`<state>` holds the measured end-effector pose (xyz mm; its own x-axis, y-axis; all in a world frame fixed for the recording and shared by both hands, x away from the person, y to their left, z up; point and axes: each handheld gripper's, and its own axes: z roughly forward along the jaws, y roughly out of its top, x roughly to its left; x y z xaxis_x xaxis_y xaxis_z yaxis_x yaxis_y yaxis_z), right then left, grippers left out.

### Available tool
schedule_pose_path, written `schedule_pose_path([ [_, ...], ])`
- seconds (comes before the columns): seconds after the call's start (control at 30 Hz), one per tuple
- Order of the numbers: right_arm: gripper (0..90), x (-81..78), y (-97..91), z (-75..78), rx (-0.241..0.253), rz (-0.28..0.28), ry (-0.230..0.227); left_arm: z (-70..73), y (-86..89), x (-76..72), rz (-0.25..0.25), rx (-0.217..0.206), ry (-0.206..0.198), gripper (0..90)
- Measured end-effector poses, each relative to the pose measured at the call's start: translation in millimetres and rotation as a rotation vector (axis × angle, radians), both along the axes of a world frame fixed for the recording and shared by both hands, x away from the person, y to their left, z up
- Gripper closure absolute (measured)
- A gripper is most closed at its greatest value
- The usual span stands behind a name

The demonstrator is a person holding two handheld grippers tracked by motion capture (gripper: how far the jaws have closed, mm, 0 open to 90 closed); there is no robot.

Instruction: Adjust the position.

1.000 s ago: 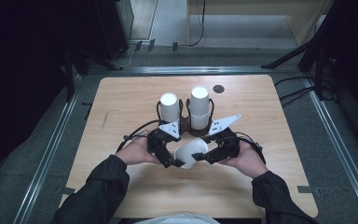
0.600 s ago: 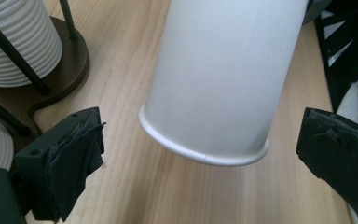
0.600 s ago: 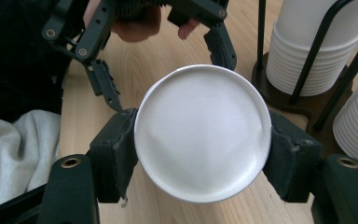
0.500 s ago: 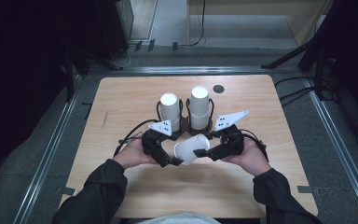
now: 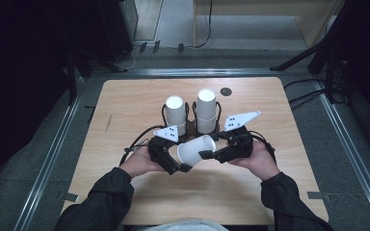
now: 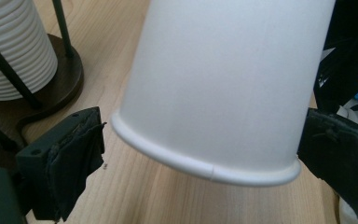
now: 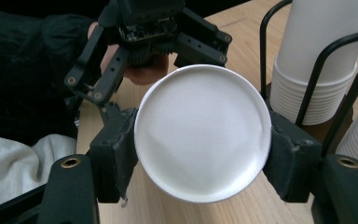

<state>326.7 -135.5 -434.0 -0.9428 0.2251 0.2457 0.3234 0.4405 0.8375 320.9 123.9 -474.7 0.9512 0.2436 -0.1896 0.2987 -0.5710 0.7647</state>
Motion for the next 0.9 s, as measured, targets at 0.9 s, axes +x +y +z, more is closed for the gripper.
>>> schedule_pose_path([
  [0.9, 23.8, 0.2, 2.5, -3.1, 0.011, 0.001, 0.02, 15.2, 15.3, 7.0, -0.02, -0.055, -0.006, 22.6],
])
